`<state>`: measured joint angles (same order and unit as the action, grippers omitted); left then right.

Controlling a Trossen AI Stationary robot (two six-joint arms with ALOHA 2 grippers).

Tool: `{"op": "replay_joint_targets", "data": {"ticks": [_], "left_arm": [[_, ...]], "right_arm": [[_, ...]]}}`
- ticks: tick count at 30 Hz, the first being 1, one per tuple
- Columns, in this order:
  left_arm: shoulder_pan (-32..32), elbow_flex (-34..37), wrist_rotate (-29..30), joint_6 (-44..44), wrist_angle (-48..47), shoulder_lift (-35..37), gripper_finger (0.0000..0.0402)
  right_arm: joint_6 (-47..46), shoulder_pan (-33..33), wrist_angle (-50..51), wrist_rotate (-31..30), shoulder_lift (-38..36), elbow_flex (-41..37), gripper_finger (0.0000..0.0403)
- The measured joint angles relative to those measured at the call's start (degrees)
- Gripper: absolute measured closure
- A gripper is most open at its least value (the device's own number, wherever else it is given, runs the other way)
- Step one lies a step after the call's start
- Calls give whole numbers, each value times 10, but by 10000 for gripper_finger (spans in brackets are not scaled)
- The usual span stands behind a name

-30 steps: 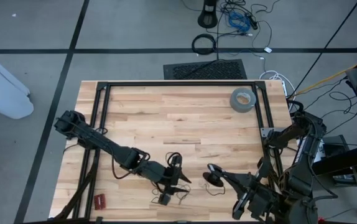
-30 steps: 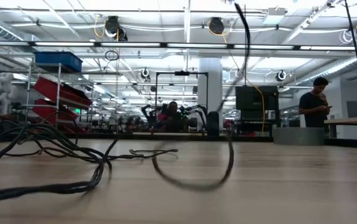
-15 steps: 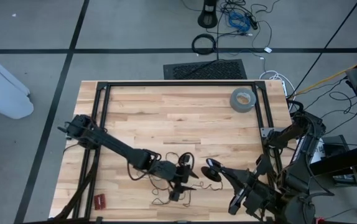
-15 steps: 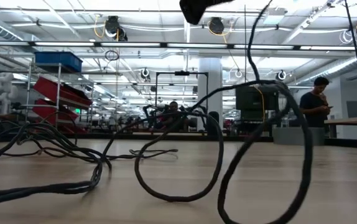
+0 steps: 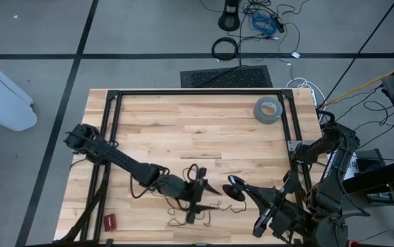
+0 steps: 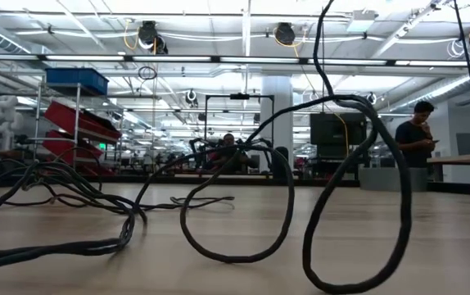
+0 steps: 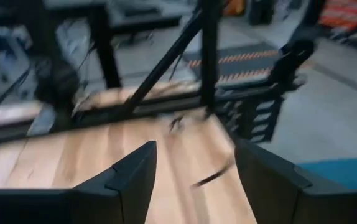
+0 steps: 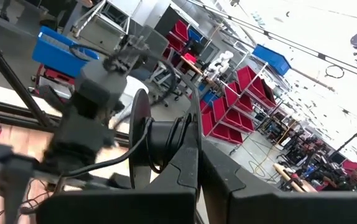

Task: Coil cords
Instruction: Coil the black wire onto the spool

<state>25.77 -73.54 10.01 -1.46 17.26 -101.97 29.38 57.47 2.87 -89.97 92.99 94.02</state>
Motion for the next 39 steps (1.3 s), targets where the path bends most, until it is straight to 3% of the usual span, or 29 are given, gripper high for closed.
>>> {"op": "replay_joint_targets", "data": {"ticks": [8, 21, 39], "left_arm": [[21, 0, -40, -36, 47, -4, 178], [15, 0, 16, -19, 70, -10, 178], [9, 0, 4, -22, 105, -36, 178]], "right_arm": [[-2, 0, 1, 0, 0, 0, 403], [-2, 0, 1, 0, 0, 0, 403], [-6, -1, 2, 1, 0, 0, 403]]}}
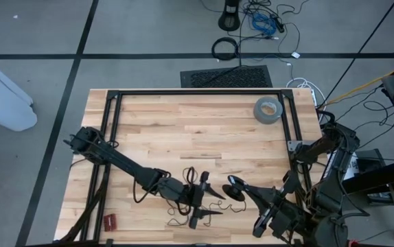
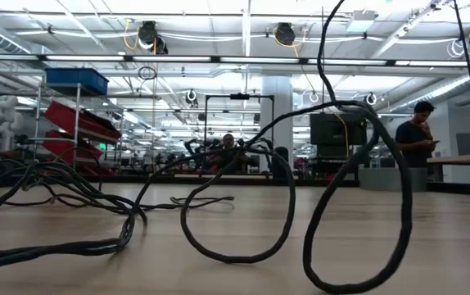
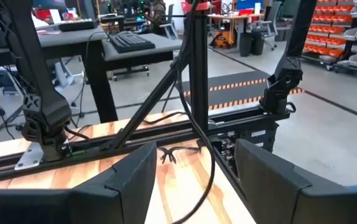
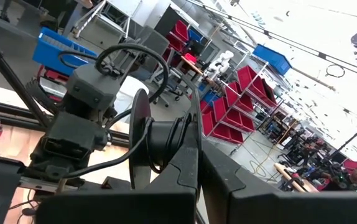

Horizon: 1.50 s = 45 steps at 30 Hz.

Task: Coil cords
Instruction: Coil the black wire onto the spool

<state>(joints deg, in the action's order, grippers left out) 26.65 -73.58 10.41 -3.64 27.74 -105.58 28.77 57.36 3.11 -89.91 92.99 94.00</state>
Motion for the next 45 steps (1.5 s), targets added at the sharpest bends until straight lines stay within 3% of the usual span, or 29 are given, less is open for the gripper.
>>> {"op": "replay_joint_targets", "data": {"ticks": [14, 28, 45], "left_arm": [[0, 0, -59, 3, -7, 0, 178], [-11, -52, -58, 3, -15, -64, 178], [-6, -58, -33, 3, -77, -38, 178]], "right_arm": [[0, 0, 1, 0, 0, 0, 403], [0, 0, 1, 0, 0, 0, 403], [0, 0, 2, 0, 0, 0, 403]]}}
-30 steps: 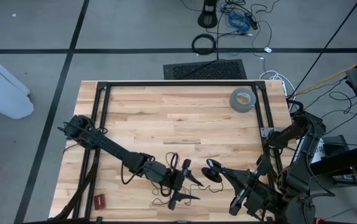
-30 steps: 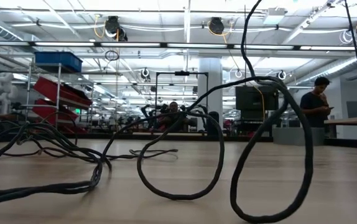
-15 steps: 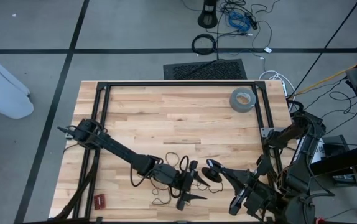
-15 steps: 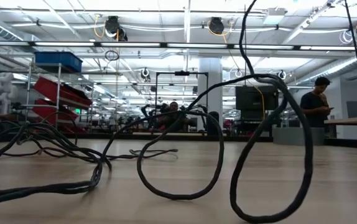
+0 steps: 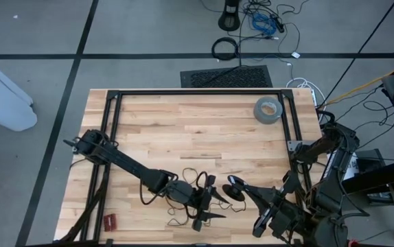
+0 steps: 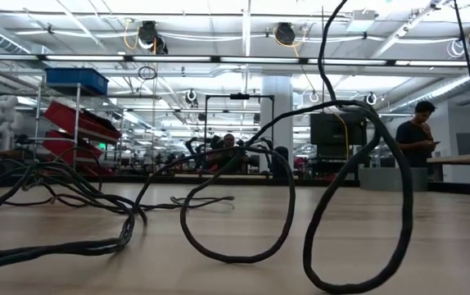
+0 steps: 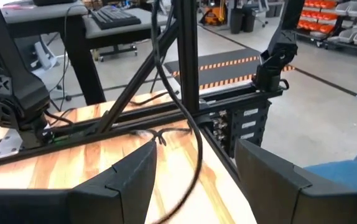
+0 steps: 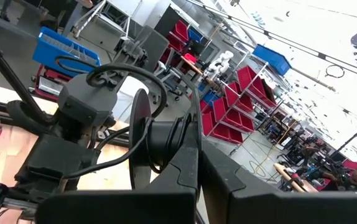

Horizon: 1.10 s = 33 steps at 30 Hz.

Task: Coil cords
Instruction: Coil the black wire onto the spool

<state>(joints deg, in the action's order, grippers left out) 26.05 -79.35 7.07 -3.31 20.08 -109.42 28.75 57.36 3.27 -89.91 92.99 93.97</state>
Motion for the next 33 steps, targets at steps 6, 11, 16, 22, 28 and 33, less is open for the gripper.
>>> {"op": "replay_joint_targets", "data": {"ticks": [6, 11, 16, 22, 28, 33], "left_arm": [[1, 0, 0, 0, -22, 6, 181], [4, 0, 1, 0, -28, 19, 206], [10, 0, 1, 0, -37, 23, 237], [10, 0, 1, 0, -37, 23, 255], [10, 0, 2, 0, -37, 23, 257], [10, 0, 9, 0, -37, 24, 285]], "right_arm": [[0, 0, 0, 0, 0, 0, 403], [0, 0, 0, 0, 0, 0, 403], [0, 0, 0, 0, 0, 0, 403], [0, 0, 0, 0, 0, 0, 403], [0, 0, 0, 0, 0, 0, 403], [0, 0, 0, 0, 0, 0, 403]]}}
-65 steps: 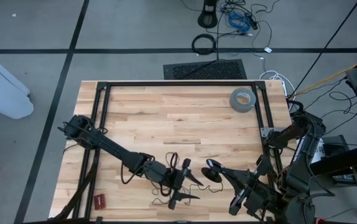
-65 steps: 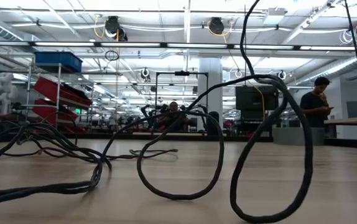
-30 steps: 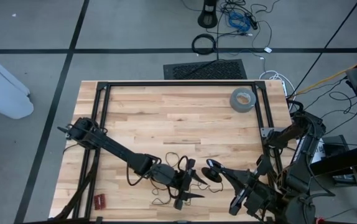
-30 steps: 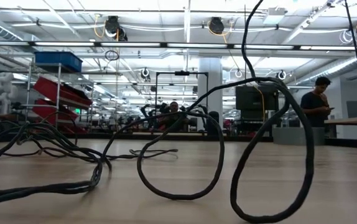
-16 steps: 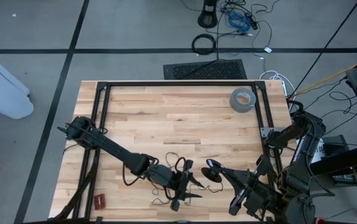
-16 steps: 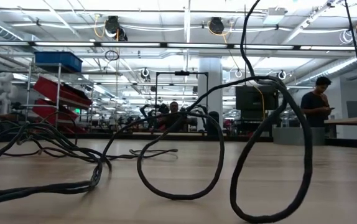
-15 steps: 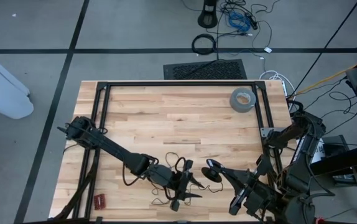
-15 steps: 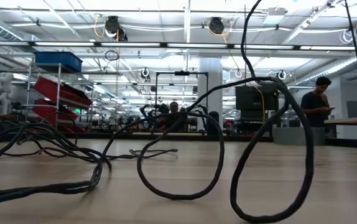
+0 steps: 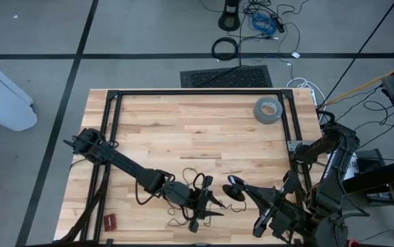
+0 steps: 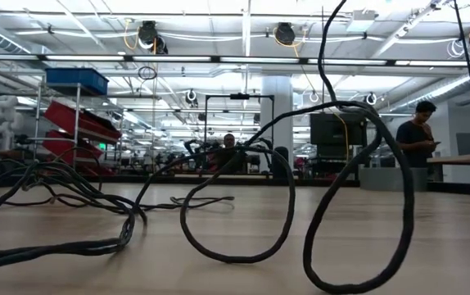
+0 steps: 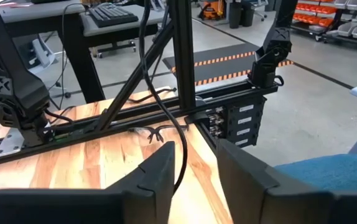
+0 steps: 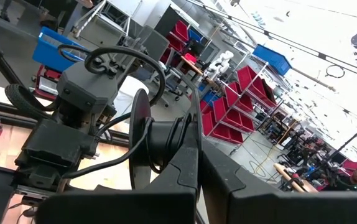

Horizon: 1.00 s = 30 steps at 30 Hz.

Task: Coil cords
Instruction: Coil the black wire onto the spool

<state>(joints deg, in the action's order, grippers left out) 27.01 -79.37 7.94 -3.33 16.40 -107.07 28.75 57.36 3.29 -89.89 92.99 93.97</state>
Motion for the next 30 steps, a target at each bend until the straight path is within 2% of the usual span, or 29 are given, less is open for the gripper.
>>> {"op": "replay_joint_targets", "data": {"ticks": [9, 18, 30], "left_arm": [[-8, -15, 9, 0, -19, 1, 392], [-10, -20, 92, -6, -97, 10, 391], [-18, -20, 185, 16, -222, 46, 391]], "right_arm": [[-2, 0, 0, 3, 0, 0, 403], [-14, 1, -3, 48, 0, 0, 403], [-51, 3, -3, 48, 0, 0, 403]]}}
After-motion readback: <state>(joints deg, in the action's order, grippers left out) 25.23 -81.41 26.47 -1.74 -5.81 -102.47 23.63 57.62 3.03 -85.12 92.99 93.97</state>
